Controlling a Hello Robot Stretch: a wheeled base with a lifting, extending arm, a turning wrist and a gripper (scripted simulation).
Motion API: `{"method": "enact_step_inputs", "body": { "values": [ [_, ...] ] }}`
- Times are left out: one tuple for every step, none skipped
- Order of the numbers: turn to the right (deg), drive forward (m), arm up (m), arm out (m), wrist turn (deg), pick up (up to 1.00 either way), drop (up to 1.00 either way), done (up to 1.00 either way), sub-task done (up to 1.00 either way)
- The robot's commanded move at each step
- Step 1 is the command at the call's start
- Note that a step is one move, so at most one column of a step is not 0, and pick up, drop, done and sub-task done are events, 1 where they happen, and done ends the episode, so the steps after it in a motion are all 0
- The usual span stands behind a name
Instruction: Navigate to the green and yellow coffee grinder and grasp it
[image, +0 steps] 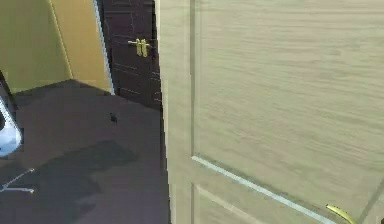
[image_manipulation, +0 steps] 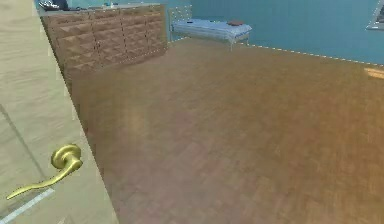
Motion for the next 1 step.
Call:
{"method": "enact_step_inputs", "body": {
  "values": [
    [-33.0,0.0,0.0,0.0,0.0,0.0,0.0,0.0,0.0]
  ]
}}
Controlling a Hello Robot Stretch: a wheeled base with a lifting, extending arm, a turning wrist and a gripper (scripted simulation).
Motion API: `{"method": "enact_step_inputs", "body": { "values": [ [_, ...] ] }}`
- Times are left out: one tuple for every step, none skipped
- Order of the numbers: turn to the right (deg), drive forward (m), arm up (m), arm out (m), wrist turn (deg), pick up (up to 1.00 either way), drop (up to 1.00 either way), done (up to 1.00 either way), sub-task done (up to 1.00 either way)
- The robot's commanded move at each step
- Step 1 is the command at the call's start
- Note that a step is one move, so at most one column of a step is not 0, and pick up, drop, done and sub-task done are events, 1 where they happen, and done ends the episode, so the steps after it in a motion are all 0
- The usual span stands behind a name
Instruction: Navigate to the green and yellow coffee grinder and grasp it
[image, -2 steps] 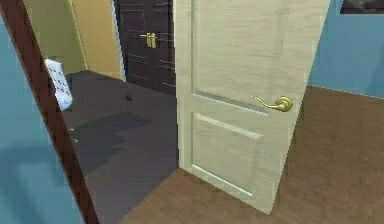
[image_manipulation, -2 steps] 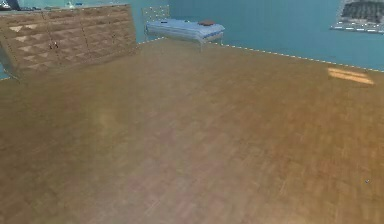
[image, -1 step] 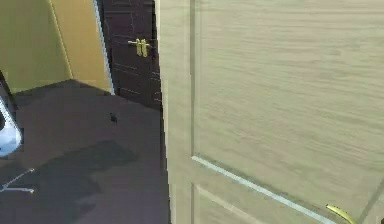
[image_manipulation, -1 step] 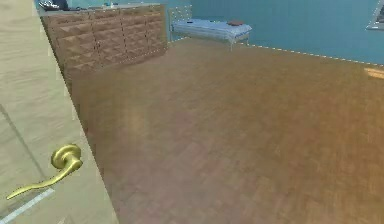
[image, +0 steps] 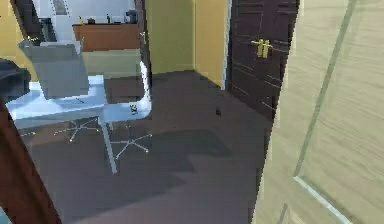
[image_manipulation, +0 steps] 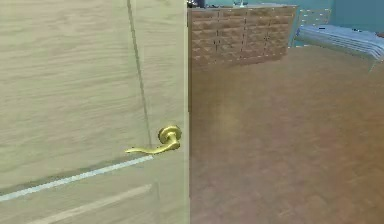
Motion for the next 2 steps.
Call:
{"method": "enact_step_inputs", "body": {
  "values": [
    [0.0,0.45,0.0,0.0,0.0,0.0,0.0,0.0,0.0],
    [-21.0,0.0,0.0,0.0,0.0,0.0,0.0,0.0,0.0]
  ]
}}
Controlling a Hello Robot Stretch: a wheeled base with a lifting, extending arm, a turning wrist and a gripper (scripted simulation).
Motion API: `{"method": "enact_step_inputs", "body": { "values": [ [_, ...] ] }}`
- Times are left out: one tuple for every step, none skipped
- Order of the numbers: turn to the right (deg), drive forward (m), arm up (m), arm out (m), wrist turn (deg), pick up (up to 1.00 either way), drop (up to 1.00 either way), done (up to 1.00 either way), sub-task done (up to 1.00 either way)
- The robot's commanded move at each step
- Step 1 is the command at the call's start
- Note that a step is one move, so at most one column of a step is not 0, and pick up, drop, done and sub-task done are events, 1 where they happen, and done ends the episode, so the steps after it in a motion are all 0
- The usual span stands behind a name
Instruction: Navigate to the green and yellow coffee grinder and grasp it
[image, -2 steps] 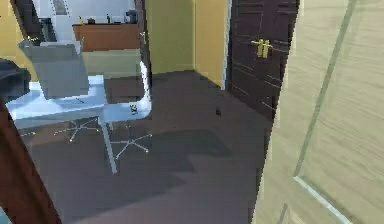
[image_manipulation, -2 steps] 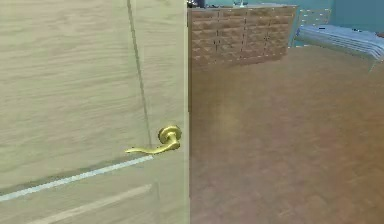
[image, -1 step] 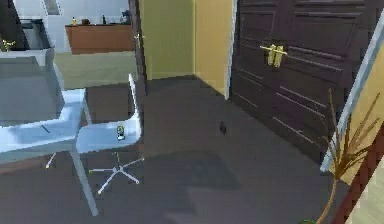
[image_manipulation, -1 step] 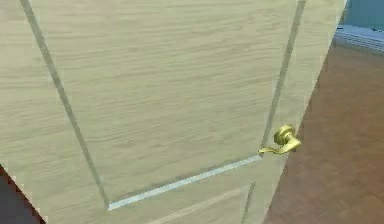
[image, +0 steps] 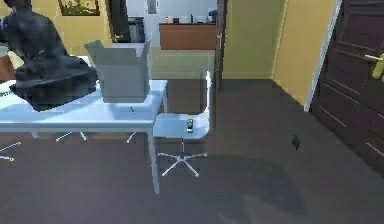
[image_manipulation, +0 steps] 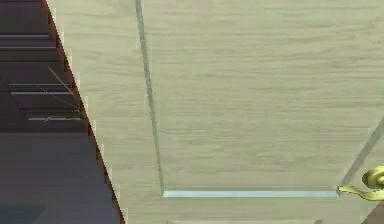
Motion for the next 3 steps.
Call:
{"method": "enact_step_inputs", "body": {
  "values": [
    [0.0,0.3,0.0,0.0,0.0,0.0,0.0,0.0,0.0],
    [33.0,0.0,0.0,0.0,0.0,0.0,0.0,0.0,0.0],
    [0.0,1.0,0.0,0.0,0.0,0.0,0.0,0.0,0.0]
  ]
}}
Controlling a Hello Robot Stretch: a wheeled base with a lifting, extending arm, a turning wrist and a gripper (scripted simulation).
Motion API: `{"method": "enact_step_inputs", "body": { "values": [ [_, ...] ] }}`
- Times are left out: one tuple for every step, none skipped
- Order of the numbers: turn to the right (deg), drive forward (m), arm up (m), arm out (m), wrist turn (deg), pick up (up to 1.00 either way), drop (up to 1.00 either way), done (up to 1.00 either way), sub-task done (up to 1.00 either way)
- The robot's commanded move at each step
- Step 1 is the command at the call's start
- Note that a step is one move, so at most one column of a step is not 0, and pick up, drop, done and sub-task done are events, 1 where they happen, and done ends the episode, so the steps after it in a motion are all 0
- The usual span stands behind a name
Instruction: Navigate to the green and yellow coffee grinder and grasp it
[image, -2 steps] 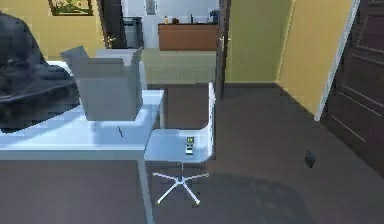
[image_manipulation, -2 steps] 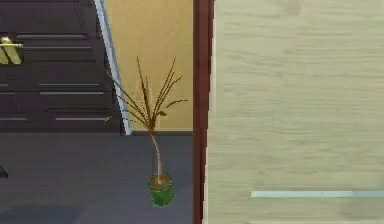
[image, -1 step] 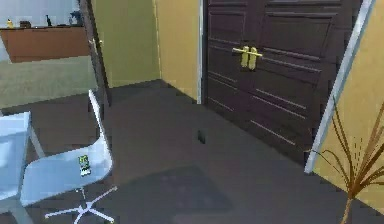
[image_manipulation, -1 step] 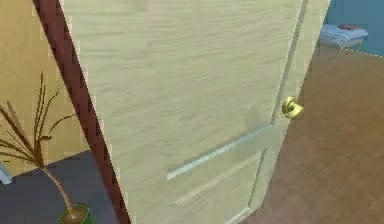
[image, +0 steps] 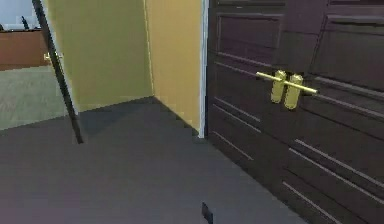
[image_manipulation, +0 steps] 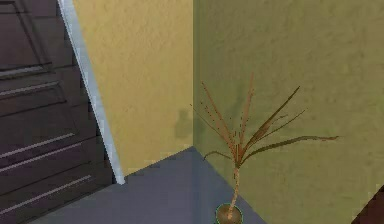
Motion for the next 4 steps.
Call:
{"method": "enact_step_inputs", "body": {
  "values": [
    [6.0,0.0,0.0,0.0,0.0,0.0,0.0,0.0,0.0],
    [0.0,0.3,0.0,0.0,0.0,0.0,0.0,0.0,0.0],
    [-36.0,0.0,0.0,0.0,0.0,0.0,0.0,0.0,0.0],
    [0.0,0.75,0.0,0.0,0.0,0.0,0.0,0.0,0.0]
  ]
}}
